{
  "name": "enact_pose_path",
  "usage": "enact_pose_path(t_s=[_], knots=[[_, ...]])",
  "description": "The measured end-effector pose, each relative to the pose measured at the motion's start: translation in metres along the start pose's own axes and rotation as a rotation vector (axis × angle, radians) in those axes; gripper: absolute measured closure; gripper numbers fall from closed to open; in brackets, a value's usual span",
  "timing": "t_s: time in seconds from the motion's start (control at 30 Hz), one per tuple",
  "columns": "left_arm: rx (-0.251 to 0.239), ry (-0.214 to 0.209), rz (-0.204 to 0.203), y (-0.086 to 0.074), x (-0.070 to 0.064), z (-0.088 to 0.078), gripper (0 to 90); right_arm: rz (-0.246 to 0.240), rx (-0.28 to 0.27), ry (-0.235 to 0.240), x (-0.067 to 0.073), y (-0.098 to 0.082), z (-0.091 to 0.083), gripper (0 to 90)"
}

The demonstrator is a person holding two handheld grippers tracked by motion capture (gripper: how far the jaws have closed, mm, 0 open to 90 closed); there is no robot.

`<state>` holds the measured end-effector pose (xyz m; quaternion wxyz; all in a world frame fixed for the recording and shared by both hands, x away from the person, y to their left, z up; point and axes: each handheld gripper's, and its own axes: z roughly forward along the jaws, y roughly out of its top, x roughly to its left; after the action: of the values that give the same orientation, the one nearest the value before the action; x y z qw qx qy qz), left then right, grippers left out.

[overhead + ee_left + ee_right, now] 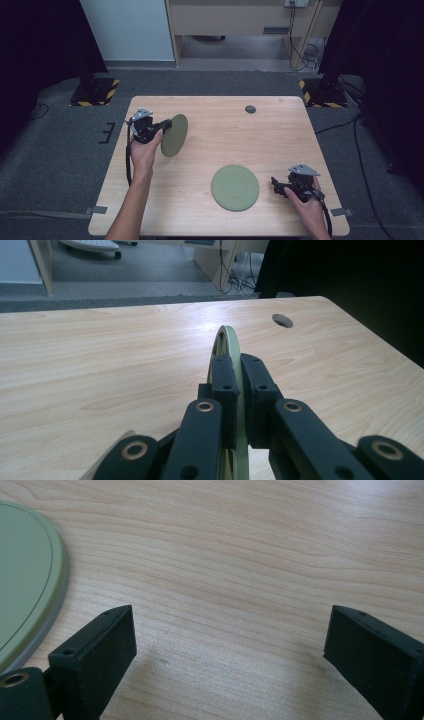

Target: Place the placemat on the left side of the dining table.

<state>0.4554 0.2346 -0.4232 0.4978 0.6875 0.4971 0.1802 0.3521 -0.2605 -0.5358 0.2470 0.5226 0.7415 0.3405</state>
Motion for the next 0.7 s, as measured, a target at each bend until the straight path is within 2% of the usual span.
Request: enact_pose_path(t_s=[0.4,0.7], knots=[[-0.014,0.035,-0.037,-0.007,0.022,-0.01,85.4,0.0,0.001,-0.002,0.0,0.0,0.0,6.7],[-0.01,0.057,-0.042,-0.009,0.031,-0.014,85.3,-0.001,0.001,-0.002,0.0,0.0,0.0,6.7]])
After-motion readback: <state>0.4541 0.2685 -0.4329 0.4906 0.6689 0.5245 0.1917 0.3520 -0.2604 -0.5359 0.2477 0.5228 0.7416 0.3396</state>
